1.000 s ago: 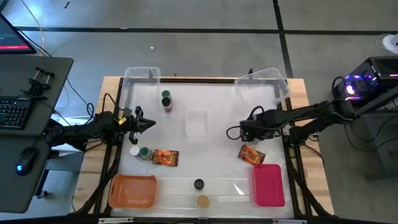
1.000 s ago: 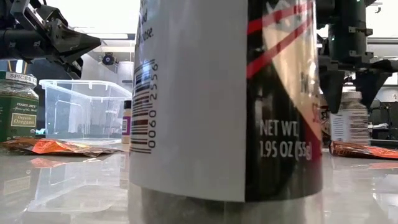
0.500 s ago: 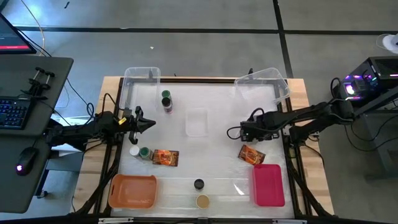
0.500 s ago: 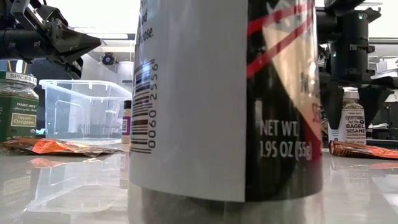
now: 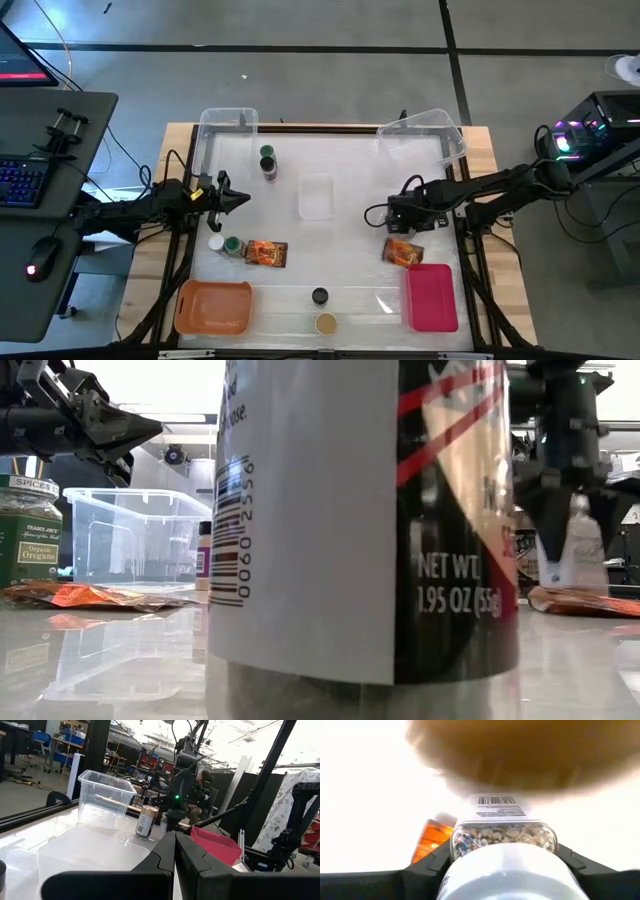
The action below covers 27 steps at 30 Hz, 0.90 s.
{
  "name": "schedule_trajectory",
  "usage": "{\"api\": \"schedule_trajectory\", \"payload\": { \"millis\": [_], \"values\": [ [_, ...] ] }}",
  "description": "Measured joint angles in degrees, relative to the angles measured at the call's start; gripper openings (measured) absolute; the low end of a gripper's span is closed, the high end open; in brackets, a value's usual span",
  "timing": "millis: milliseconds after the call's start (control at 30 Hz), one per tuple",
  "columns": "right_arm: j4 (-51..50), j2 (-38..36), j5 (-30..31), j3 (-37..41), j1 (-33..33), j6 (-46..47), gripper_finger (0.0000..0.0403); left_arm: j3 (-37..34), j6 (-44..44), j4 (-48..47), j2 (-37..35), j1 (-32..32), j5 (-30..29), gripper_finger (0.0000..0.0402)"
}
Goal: Sort spices by type
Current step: Put the right white seasoning bottle into the right large transparent bin
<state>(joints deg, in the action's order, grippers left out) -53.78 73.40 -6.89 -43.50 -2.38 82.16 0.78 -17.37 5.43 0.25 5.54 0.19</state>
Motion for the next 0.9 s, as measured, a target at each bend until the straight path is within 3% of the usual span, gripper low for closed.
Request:
{"api": "schedule_trajectory", "payload": {
  "millis": [100,167,333,433,533,600,767,900],
  "values": [
    [-0.5,-1.9,-3.0,-4.1,-0.7,-2.9,0.0193,0.0,0.0,0.0,0.0,0.0,0.1,0.0],
    [-0.1,-3.1,-1.6,-7.7,-1.3,-3.7,0.0193,0.0,0.0,0.0,0.0,0.0,0.1,0.0],
    [7.3,-4.4,10.8,-15.4,-0.6,-4.2,0.0193,0.0,0.0,0.0,0.0,0.0,0.1,0.0],
    [17.6,-4.4,17.7,-16.3,1.4,-4.2,0.0193,0.0,0.0,0.0,0.0,0.0,0.1,0.0],
    [30.5,-3.8,20.6,-16.3,4.3,-6.1,0.0193,0.0,0.0,0.0,0.0,0.0,0.1,0.0],
    [38.2,-3.2,19.1,-16.3,6.3,-8.0,0.0193,0.0,0.0,0.0,0.0,0.0,0.1,0.0],
    [55.2,-1.6,8.8,-16.3,10.9,-9.0,0.0193,0.0,0.0,0.0,0.0,0.0,0.0,0.0],
    [64.3,-1.3,3.0,-16.3,13.4,-7.8,0.0193,0.0,0.0,0.0,0.0,0.0,0.0,0.0]
  ]
}}
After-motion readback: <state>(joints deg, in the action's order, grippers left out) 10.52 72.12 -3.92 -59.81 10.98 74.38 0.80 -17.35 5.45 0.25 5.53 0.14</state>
